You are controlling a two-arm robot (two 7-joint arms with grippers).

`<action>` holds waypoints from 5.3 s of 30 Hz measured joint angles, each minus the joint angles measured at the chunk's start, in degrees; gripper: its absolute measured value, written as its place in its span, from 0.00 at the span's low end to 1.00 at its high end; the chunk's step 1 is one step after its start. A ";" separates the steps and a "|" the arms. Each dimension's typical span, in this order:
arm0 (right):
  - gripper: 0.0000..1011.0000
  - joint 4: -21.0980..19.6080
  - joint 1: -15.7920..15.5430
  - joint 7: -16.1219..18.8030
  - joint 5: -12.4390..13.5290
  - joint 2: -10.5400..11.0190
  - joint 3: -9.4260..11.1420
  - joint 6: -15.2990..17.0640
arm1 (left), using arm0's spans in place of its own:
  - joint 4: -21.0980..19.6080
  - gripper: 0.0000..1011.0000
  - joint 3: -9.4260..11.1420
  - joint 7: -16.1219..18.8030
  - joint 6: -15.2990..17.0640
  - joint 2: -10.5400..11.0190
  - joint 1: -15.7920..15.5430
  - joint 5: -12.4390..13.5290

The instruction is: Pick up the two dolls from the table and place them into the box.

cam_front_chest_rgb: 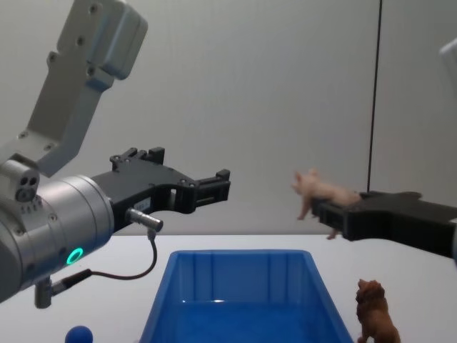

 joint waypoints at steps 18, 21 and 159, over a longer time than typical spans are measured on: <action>0.83 4.46 4.67 2.68 -1.95 -2.63 -1.28 2.86 | 0.00 0.99 0.00 0.00 0.00 0.00 0.00 0.00; 0.90 4.49 4.73 2.13 -2.26 -2.62 -1.28 2.95 | 0.00 0.99 0.00 0.00 0.00 0.00 0.00 0.00; 0.44 3.02 3.61 4.45 -4.24 -3.25 -1.97 3.00 | 0.00 0.99 0.00 0.00 0.00 0.00 0.00 0.00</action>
